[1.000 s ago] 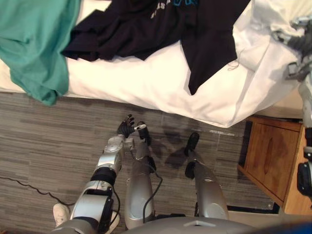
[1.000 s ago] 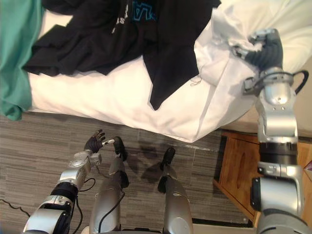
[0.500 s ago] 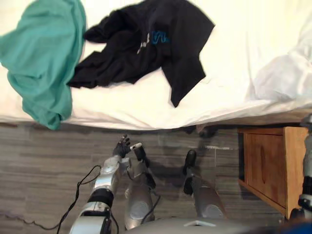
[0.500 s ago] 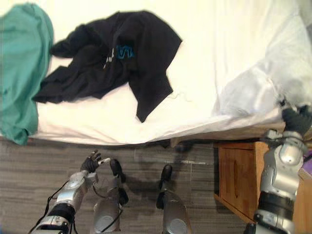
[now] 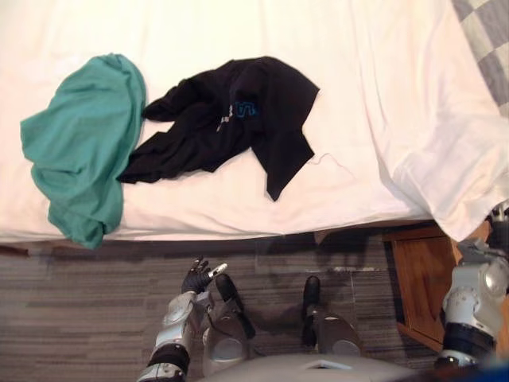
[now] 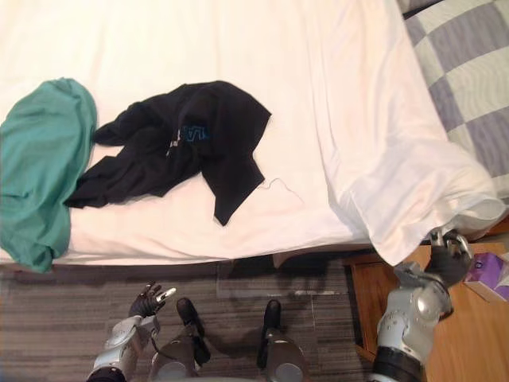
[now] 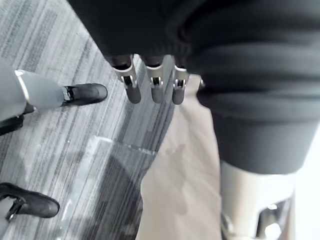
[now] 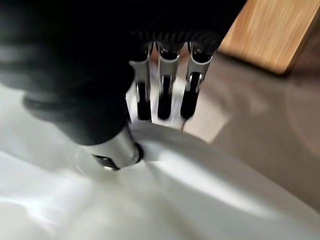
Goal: Tidy the bed and pick cloth on bed and put in laundry
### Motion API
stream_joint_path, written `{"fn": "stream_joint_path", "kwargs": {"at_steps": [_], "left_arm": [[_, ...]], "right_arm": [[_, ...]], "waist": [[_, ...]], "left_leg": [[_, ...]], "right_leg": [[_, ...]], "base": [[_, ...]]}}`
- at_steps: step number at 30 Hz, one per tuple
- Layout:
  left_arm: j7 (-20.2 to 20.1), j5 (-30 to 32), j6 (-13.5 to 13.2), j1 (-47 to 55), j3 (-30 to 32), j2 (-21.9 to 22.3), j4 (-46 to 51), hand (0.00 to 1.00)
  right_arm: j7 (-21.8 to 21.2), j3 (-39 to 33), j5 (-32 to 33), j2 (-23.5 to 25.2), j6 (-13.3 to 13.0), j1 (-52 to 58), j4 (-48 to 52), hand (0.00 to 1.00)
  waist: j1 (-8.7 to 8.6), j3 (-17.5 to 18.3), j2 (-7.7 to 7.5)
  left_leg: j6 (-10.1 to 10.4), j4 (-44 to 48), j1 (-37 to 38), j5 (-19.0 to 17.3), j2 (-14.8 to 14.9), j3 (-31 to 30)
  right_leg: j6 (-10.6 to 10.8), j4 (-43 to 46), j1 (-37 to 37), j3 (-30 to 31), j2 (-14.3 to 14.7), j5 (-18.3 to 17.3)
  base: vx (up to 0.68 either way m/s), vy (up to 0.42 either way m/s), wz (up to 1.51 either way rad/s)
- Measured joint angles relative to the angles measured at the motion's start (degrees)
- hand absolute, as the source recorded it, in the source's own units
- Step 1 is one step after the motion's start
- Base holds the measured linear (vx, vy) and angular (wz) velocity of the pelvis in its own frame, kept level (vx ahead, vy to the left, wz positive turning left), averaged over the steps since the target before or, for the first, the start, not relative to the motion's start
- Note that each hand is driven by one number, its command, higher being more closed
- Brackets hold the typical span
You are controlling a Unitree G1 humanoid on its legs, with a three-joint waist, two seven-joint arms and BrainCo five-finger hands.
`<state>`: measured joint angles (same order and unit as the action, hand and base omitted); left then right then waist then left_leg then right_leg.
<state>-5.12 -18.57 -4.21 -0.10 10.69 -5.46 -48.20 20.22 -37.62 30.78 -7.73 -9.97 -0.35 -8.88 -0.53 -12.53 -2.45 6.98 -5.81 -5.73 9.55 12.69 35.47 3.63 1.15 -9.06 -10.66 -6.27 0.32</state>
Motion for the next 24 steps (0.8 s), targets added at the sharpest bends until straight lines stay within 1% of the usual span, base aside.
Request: {"fn": "stream_joint_path", "kwargs": {"at_steps": [1,2,4,6,8,9,10,11,13,14,15,16,17,18,19,20,21,22,23,24], "left_arm": [[-0.31,0.02,-0.12,0.38,1.03,0.79,-0.58,0.00],[-0.74,0.02,-0.25,0.81,1.06,1.01,-0.59,0.00],[-1.35,0.03,-1.17,1.66,1.07,1.91,-0.93,0.00],[-1.40,0.06,-1.45,1.89,1.07,2.61,-1.57,0.00],[-1.48,0.06,-1.56,2.59,1.06,2.89,-1.58,0.00],[-1.47,0.07,-1.64,2.92,1.06,2.85,-1.58,0.00],[-1.47,0.08,-1.71,3.09,1.05,2.84,-1.58,0.00],[-1.41,0.08,-1.75,3.42,1.03,2.75,-1.59,0.00],[-1.24,0.17,-1.71,3.97,0.66,2.52,-1.60,0.00],[-1.19,0.29,-1.69,4.05,0.46,2.46,-1.59,0.00],[-0.88,1.20,-1.58,3.86,-0.64,2.28,-1.58,0.00],[-0.73,1.29,-1.15,3.47,-2.07,1.78,-1.58,0.00],[-0.61,1.30,-0.96,3.18,-3.00,1.65,-1.58,0.00],[0.35,1.33,-0.49,2.33,-4.47,1.47,-1.59,0.00],[1.09,1.30,-0.02,1.18,-5.88,1.45,-1.59,0.00],[1.41,1.29,0.07,0.73,-6.34,1.45,-1.60,0.00],[1.83,1.22,0.11,-0.95,-6.67,1.59,-1.59,0.00],[2.14,1.17,0.12,-2.85,-7.03,1.57,-1.58,0.00],[2.58,1.16,0.09,-3.91,-7.58,1.43,-1.57,0.00],[2.99,1.16,0.05,-6.20,-8.15,1.21,-1.55,0.00]], "right_arm": [[0.99,-1.11,0.00,0.07,-1.49,1.34,-0.06,0.00],[1.36,-1.65,0.00,0.07,-2.21,2.11,-0.05,0.00],[2.83,-3.35,-0.01,0.06,-4.84,4.82,0.01,0.00],[2.69,-4.11,-0.07,0.06,-6.62,6.73,0.05,0.00],[2.69,-4.20,-0.11,0.06,-7.45,8.22,0.32,0.00],[2.34,-4.20,-0.02,0.06,-7.46,8.54,0.67,0.00],[1.82,-4.14,0.00,0.06,-7.46,8.97,1.29,1.00],[0.08,-3.60,0.12,0.07,-7.30,9.24,2.78,1.00],[-5.74,-1.42,3.97,0.04,-7.06,9.17,6.04,1.00],[-8.18,0.34,5.73,0.03,-6.99,8.97,8.27,1.00],[-11.83,3.09,8.02,-0.12,-6.62,8.07,11.69,1.00],[-14.30,5.38,9.85,-0.40,-6.04,5.69,14.02,1.00],[-15.35,6.30,10.87,-0.65,-5.77,4.09,14.53,1.00],[-16.86,7.72,12.82,-1.76,-4.90,0.54,14.30,1.00],[-17.98,8.43,15.32,-3.03,-4.05,-2.96,13.60,1.00],[-18.29,8.69,16.44,-3.53,-3.87,-4.38,13.24,1.00],[-19.50,8.93,19.41,-5.02,-3.46,-9.06,11.74,1.00],[-19.84,8.90,21.53,-6.64,-3.33,-13.71,10.77,1.00],[-19.87,8.87,22.67,-7.58,-3.31,-15.87,10.54,1.00],[-19.96,8.86,24.59,-9.54,-3.32,-20.33,10.24,1.00]], "waist": [[-0.29,0.49,-0.11],[-0.51,0.93,-0.08],[-1.80,1.39,-0.09],[-2.28,1.59,-0.02],[-2.44,2.41,-0.10],[-2.46,2.72,-0.12],[-2.43,2.85,-0.12],[-2.32,2.85,-0.12],[-2.29,2.85,-0.12],[-2.23,2.85,-0.11],[-1.93,2.85,-0.11],[-1.58,2.83,-0.15],[-1.58,2.82,-0.16],[-1.42,2.65,-0.20],[-0.62,2.26,-0.16],[-0.15,2.17,-0.13],[0.56,0.85,-0.04],[1.16,-0.60,0.35],[1.43,-0.98,0.65],[1.73,-1.87,1.30]], "left_leg": [[0.32,-0.12,0.86,-0.31,0.13,0.67],[0.20,-0.14,1.03,-0.64,0.22,1.02],[-0.11,-0.16,2.34,-1.26,0.52,1.70],[-0.25,-0.17,3.32,-1.61,0.62,1.85],[-0.25,-0.17,3.62,-1.93,0.76,1.99],[-0.25,-0.17,3.66,-1.97,0.83,2.01],[-0.26,-0.17,3.65,-1.98,0.89,1.97],[-0.26,-0.17,3.60,-1.98,0.98,1.84],[-0.14,-0.16,3.39,-2.18,1.12,1.65],[-0.29,-0.16,3.00,-2.30,1.17,1.55],[-0.36,-0.15,2.38,-2.28,1.28,1.36],[-0.58,-0.14,1.23,-2.08,1.37,1.11],[-0.74,-0.14,0.53,-1.91,1.36,0.73],[-1.40,-0.12,-0.85,-1.27,1.35,0.00],[-1.22,0.09,-2.16,-0.53,1.38,-0.58],[-1.21,0.14,-2.75,-0.39,1.38,-0.96],[-1.25,0.17,-3.77,0.40,1.32,-1.74],[-1.41,0.18,-5.18,0.52,1.32,-2.50],[-1.64,0.18,-6.54,0.74,1.31,-2.99],[-1.90,0.18,-9.52,1.50,1.32,-3.69]], "right_leg": [[-0.04,0.01,0.24,0.77,0.14,-0.12],[-0.11,0.01,0.27,0.96,0.25,-0.23],[-0.15,0.38,1.00,1.36,0.60,-0.69],[-0.09,1.10,1.53,1.62,0.68,-1.31],[-0.16,1.40,1.53,1.85,0.83,-1.53],[-0.17,1.41,1.53,1.90,0.91,-1.54],[-0.17,1.42,1.53,1.89,0.95,-1.56],[-0.16,1.43,1.52,1.87,1.03,-1.57],[-0.19,1.43,1.46,1.81,1.17,-1.62],[-0.29,1.42,1.32,1.74,1.23,-1.74],[-0.28,1.56,0.58,1.63,1.30,-1.78],[-0.29,1.94,-0.61,1.62,1.37,-1.77],[-0.35,1.96,-1.19,1.51,1.39,-1.71],[-0.45,2.23,-2.36,1.15,1.37,-1.56],[-0.53,2.75,-3.57,0.69,1.34,-1.30],[-0.55,2.92,-4.04,0.55,1.32,-1.29],[-0.64,3.17,-4.76,0.10,1.25,-1.22],[-0.64,3.60,-5.91,-0.53,1.18,-1.22],[-0.65,3.91,-7.13,-0.93,1.11,-1.22],[-0.73,4.56,-9.74,-1.76,1.01,-1.16]], "base": [[0.05,-0.024,-0.34],[0.05,-0.029,-0.27],[0.03,-0.023,-0.15],[0.01,-0.008,-0.07],[0.01,-0.003,-0.06],[0.02,-0.003,-0.05],[0.00,0.000,0.00],[0.00,0.000,0.00],[0.00,0.000,0.00],[0.00,-0.007,0.04],[0.01,-0.010,0.04],[0.01,-0.010,0.07],[0.03,-0.013,0.17],[0.03,-0.008,0.27],[0.03,-0.005,0.25],[0.03,0.001,0.22],[-0.01,0.000,0.22],[-0.03,-0.003,0.26],[-0.06,-0.005,0.35],[-0.05,-0.005,0.31]]}}
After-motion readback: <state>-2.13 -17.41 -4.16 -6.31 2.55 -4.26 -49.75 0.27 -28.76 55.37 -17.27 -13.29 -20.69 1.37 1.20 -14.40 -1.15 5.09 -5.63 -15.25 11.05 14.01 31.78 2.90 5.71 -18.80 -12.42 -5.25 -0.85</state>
